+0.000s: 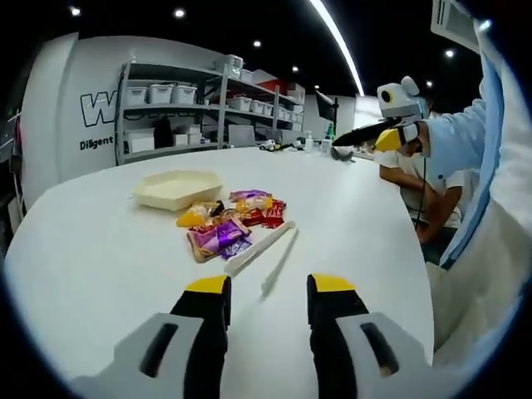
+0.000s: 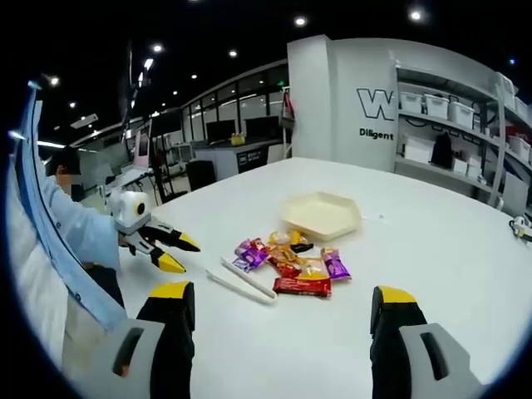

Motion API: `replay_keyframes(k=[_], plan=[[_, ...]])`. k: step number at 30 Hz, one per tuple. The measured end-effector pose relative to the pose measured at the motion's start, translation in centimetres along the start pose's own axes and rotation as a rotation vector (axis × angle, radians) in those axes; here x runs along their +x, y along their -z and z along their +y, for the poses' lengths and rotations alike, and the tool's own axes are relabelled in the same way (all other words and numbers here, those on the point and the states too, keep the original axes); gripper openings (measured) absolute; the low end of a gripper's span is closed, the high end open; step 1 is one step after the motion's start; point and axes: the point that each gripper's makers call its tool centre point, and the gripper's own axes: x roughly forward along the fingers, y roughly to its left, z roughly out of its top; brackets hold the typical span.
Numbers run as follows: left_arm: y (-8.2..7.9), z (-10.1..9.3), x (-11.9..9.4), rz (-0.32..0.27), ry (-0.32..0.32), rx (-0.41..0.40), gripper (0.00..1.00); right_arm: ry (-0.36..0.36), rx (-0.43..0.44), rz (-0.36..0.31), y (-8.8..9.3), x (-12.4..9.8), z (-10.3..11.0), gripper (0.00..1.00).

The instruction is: Place the target food into the container with the food tongs after gripping and lifting it, then release it inside without dropping or visibly crushing the food.

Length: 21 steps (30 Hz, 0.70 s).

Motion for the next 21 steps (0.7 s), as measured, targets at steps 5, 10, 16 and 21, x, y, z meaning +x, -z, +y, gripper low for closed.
replay_keyframes(k=[5, 10, 16, 21], plan=[[0.9, 0.1, 1.0, 0.014, 0.014, 0.019, 0.31, -0.007, 0.002, 0.003, 0.1, 0.3, 0.3, 0.89], [0.9, -0.1, 1.8, 0.014, 0.026, 0.024, 0.3, -0.017, 0.008, 0.013, 0.6, 0.8, 0.6, 0.88], [1.2, 0.5, 2.3, 0.017, 0.023, 0.021, 0.28, -0.023, 0.006, 0.021, 0.6, 1.0, 0.9, 0.88], [1.5, 0.7, 2.6, 0.022, 0.026, 0.032, 0.23, -0.022, 0.002, 0.024, 0.3, 1.0, 0.8, 0.88]])
